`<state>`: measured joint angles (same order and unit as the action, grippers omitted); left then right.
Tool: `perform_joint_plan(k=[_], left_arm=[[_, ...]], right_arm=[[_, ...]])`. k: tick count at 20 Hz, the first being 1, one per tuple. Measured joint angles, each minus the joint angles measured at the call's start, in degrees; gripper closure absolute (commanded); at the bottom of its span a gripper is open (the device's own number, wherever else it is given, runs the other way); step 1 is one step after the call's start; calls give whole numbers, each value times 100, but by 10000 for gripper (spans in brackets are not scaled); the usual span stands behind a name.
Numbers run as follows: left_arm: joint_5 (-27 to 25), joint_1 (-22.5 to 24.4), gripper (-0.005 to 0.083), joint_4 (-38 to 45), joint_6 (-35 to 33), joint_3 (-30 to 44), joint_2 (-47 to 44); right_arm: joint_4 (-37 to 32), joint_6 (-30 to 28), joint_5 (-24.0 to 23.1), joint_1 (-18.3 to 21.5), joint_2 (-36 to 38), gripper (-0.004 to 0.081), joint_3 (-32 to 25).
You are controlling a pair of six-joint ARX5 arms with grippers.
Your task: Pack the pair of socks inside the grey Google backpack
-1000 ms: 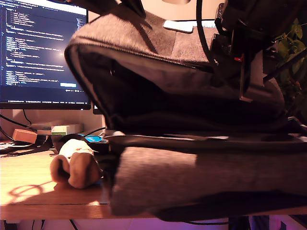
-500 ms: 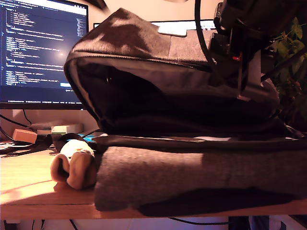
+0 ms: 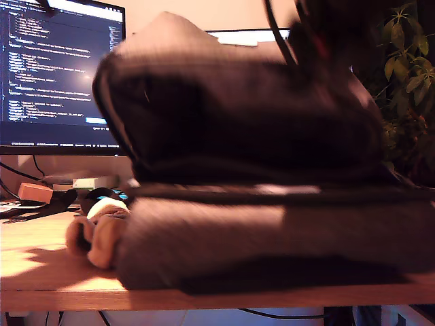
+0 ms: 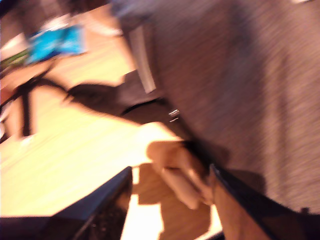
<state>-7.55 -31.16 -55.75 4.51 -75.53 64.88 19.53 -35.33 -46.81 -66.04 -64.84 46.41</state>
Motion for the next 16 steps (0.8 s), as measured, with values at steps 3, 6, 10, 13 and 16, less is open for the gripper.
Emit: perform_joint_plan(k=[3, 6, 10, 13, 16], left_arm=[[306, 525, 346, 184, 249, 232, -15], [656, 887, 347, 695, 258, 1001, -35], [1097, 990, 349, 1775, 278, 2212, -175], [1078, 992, 345, 2170, 282, 2496, -352], [1047, 1025, 341, 2249, 415, 2494, -354]], right_arm=[[254, 153, -2, 0, 2, 783, 323], [411, 208, 11, 0, 2, 783, 354], [538, 275, 101, 0, 2, 783, 376], [588, 382, 186, 0, 2, 783, 376], [632, 374, 186, 0, 2, 783, 387]])
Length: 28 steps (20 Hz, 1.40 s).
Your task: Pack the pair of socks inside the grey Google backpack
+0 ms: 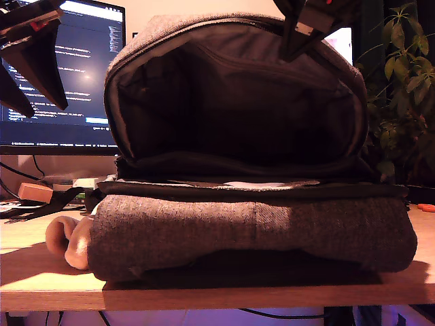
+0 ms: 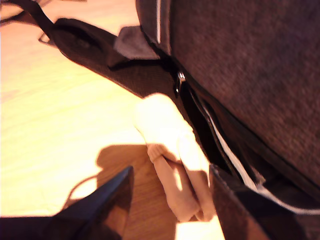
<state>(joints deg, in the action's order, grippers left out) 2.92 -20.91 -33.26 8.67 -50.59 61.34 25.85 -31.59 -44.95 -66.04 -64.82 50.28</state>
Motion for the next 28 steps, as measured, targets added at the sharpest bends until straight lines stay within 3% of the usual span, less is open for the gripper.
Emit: perform_joint_plan(k=[3, 8, 12, 15, 22, 26, 28], left_arm=[[79, 175, 341, 31, 24, 0, 177], [1161, 654, 341, 354, 321, 4, 608], [1241, 752, 340, 463, 431, 4, 798], [1314, 752, 272, 527, 435, 4, 1231], [1353, 750, 252, 831, 439, 4, 1427], [1552, 697, 124, 1272, 466, 4, 1805], [1574, 675, 114, 1589, 542, 4, 2037]], right_arm=[[188, -15, -2, 0, 0, 783, 201], [284, -15, -4, 33, 0, 783, 841], [407, -15, 2, 33, 0, 783, 872], [667, 9, 2, 35, 0, 783, 874], [839, 11, 0, 511, 0, 783, 876], [855, 9, 68, 597, 11, 783, 876], [855, 9, 92, 599, 11, 783, 876]])
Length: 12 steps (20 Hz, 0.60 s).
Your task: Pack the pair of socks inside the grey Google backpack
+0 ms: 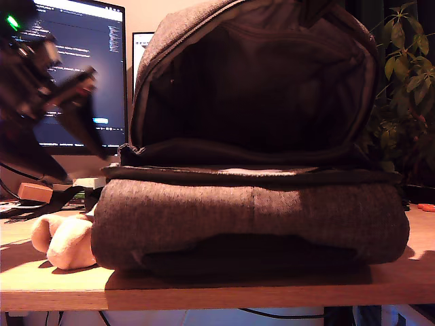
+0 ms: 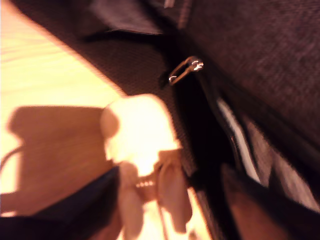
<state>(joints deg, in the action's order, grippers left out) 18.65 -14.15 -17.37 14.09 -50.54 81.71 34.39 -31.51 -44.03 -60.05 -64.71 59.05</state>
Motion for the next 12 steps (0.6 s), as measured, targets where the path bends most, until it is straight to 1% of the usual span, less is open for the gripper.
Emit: perform_joint_plan(k=[2, 5, 8, 12], left_arm=[[35, -2, 113, 240, 42, 0, 238], [-31, -2, 60, 507, 42, 0, 610], [-184, -2, 58, 533, 42, -35, 887], [-223, -26, 58, 529, 42, -426, 1285]], right_arm=[[2, 0, 50, 0, 0, 783, 0], [2, 0, 83, 7, 0, 783, 0], [4, 0, 120, 7, 0, 783, 0], [7, 2, 173, 7, 0, 783, 0]])
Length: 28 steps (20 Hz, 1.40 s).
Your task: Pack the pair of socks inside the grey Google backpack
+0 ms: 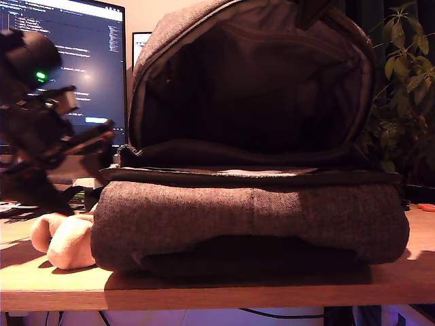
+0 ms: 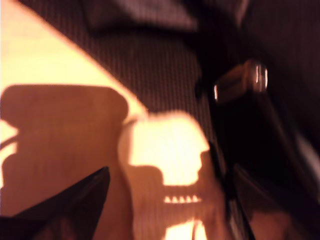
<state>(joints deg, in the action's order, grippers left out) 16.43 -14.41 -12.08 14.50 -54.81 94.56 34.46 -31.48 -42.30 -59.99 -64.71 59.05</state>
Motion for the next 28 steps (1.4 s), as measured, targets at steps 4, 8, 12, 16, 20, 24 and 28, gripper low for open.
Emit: perform_joint_plan(k=[4, 8, 12, 16, 20, 24, 28], left_arm=[[-77, -109, 62, -133, 0, -164, 243], [-289, -131, 73, -293, -57, -192, 376], [-396, -131, 324, -470, -170, -199, 380], [-341, -131, 723, -463, -205, -199, 380], [-302, -129, 797, -649, -273, -297, 380], [-258, -120, 797, -1189, -472, -385, 205], [-258, -120, 797, -1445, -719, -385, -629]], right_arm=[[-57, -2, 17, 2, 0, 783, 0], [-96, 0, 17, 2, 0, 783, 0], [-151, 0, 44, 2, 0, 783, 0], [-227, 0, 61, 2, 0, 783, 0], [-229, 0, 61, 4, 0, 783, 0], [-238, 0, 79, 28, 0, 783, 0], [-319, -31, 136, 55, 0, 783, 0]])
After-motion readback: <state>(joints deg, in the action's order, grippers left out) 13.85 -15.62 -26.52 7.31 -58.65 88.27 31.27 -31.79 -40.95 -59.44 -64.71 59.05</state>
